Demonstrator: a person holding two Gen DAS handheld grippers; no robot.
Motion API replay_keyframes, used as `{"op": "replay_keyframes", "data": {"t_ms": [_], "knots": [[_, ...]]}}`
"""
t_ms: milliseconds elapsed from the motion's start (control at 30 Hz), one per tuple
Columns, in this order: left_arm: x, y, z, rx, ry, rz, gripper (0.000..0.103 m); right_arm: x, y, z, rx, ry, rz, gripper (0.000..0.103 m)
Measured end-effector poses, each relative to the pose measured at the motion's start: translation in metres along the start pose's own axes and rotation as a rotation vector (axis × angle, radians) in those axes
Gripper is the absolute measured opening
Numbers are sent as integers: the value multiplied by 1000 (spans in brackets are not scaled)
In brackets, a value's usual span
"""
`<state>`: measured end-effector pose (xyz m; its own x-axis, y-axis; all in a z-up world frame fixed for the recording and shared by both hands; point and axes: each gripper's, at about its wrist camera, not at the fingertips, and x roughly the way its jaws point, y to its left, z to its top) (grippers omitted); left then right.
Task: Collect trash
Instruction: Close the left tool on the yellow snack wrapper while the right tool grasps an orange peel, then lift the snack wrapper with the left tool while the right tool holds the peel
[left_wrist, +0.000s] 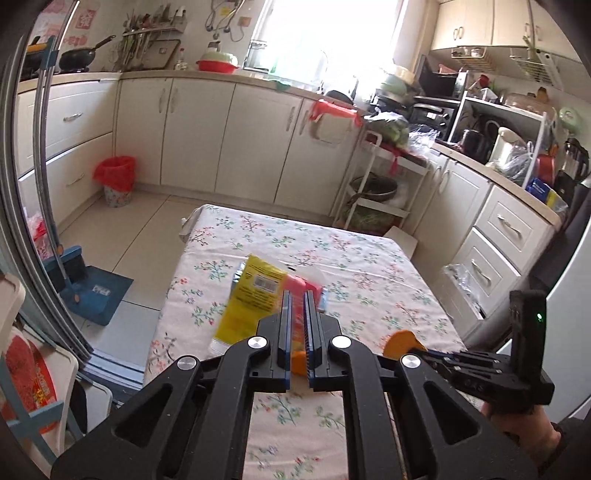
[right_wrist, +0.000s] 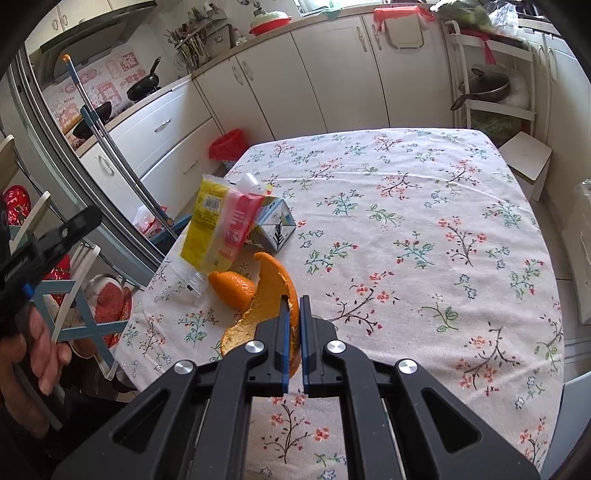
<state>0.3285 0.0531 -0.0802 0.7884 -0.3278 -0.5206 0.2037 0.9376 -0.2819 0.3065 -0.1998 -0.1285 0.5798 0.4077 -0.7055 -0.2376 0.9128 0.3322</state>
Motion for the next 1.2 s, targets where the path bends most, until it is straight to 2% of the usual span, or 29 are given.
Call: {"op": "replay_keyframes", "data": {"t_ms": [133, 267, 333, 367, 400, 467, 567, 633, 667, 800, 833, 867, 900, 933, 967, 1000, 1100, 1200], "knots": [[-19, -10, -13, 31, -18, 16, 5, -12, -1, -5, 16, -21, 6, 5], [-11, -4, -23, 7, 49, 61, 6, -19, -2, -13, 41, -24, 19, 5], [8, 6, -20, -19, 104, 33, 8, -22, -1, -17, 43, -24, 23, 5], [23, 12, -19, -19, 146, 28, 16, -23, 0, -19, 41, -23, 25, 5], [38, 18, -16, -13, 181, 24, 32, -24, 0, -20, 39, -22, 27, 5], [60, 29, -11, 9, 198, 49, 44, -22, -1, -21, 36, -17, 26, 5], [85, 41, -3, 27, 210, 42, 57, -19, -9, -21, 55, -10, 25, 5], [105, 47, 1, 47, 232, 34, 70, -15, -15, -18, 75, -1, 31, 5], [112, 49, 3, 53, 243, 32, 74, -14, -17, -18, 82, 1, 34, 5], [145, 55, 2, 50, 317, -1, 75, -8, -18, -14, 88, 14, 49, 5], [151, 58, 0, 26, 344, -21, 75, -6, -16, -14, 83, 18, 52, 5], [155, 60, -2, 3, 363, -44, 66, -5, -13, -14, 75, 23, 56, 5], [158, 62, -4, -32, 391, -73, 47, -3, -11, -14, 68, 26, 59, 5], [160, 64, -6, -52, 415, -86, 37, -3, -10, -14, 65, 29, 61, 5], [160, 64, -8, -55, 428, -94, 21, -2, -9, -14, 61, 31, 64, 5], [160, 63, -9, -50, 426, -86, 11, -2, -7, -14, 59, 31, 65, 5], [147, 63, -7, -64, 394, -76, 3, -5, -6, -14, 61, 27, 66, 5], [126, 63, -4, -95, 341, -87, 1, -8, -7, -16, 66, 22, 63, 5]]}}
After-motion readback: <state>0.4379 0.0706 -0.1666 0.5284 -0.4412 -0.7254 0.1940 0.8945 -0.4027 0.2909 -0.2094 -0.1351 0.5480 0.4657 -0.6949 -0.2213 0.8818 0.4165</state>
